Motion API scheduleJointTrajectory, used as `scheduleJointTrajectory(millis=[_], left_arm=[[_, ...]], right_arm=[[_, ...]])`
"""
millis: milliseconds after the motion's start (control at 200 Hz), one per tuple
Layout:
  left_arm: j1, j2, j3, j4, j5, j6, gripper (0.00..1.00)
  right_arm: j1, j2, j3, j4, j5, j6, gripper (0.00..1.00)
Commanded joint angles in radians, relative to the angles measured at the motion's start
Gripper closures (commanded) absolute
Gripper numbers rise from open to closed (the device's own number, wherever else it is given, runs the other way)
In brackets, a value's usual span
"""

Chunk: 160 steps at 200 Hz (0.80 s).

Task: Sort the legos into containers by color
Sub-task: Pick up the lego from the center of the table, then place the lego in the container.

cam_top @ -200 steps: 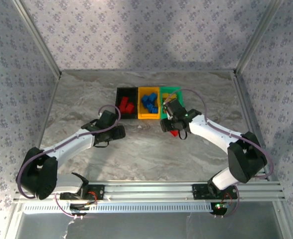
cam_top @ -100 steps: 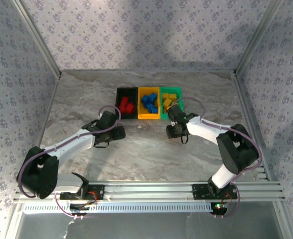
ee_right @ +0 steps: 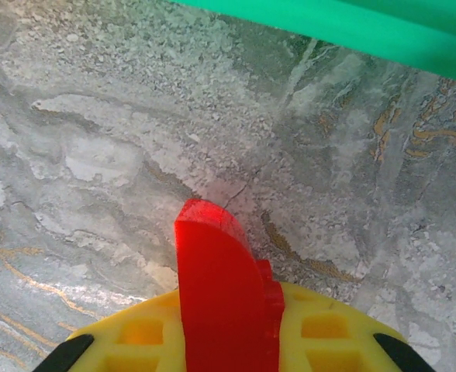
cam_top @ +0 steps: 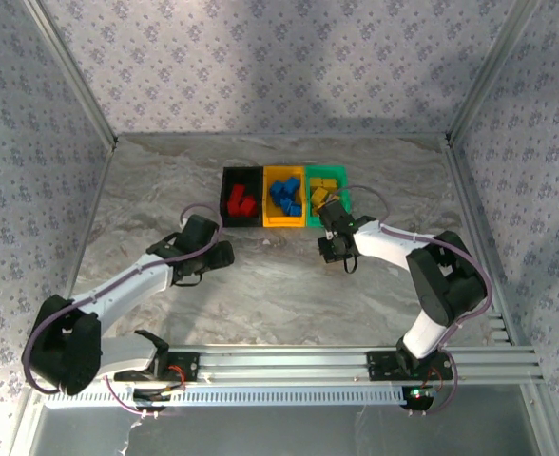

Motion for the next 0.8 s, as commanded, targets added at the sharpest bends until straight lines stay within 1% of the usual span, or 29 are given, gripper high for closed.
scheduleJointTrajectory(millis=[0, 200, 570, 685, 795], left_arm=[[0.013, -0.043, -0.02, -0.026, -0.026, 0.0, 0.2], [0.027, -0.062, -0.042, -0.021, -0.014, -0.008, 0.21], [0.041, -0.094, -0.087, -0.023, -0.01, -0.014, 0.21], [0.052, -0.108, -0.1, -0.02, -0.006, -0.013, 0.21], [0.06, -0.113, -0.11, -0.017, 0.003, -0.013, 0.2]], right_arm=[[0.006, -0.032, 0.007, -0.025, -0.004, -0.003, 0.87], [0.037, -0.101, 0.037, -0.049, -0.015, 0.005, 0.88], [0.057, -0.118, 0.058, -0.06, -0.013, 0.021, 0.88], [0.085, -0.128, 0.085, -0.055, -0.041, 0.033, 0.87], [0.122, -0.09, 0.157, -0.024, -0.111, 0.052, 0.86]])
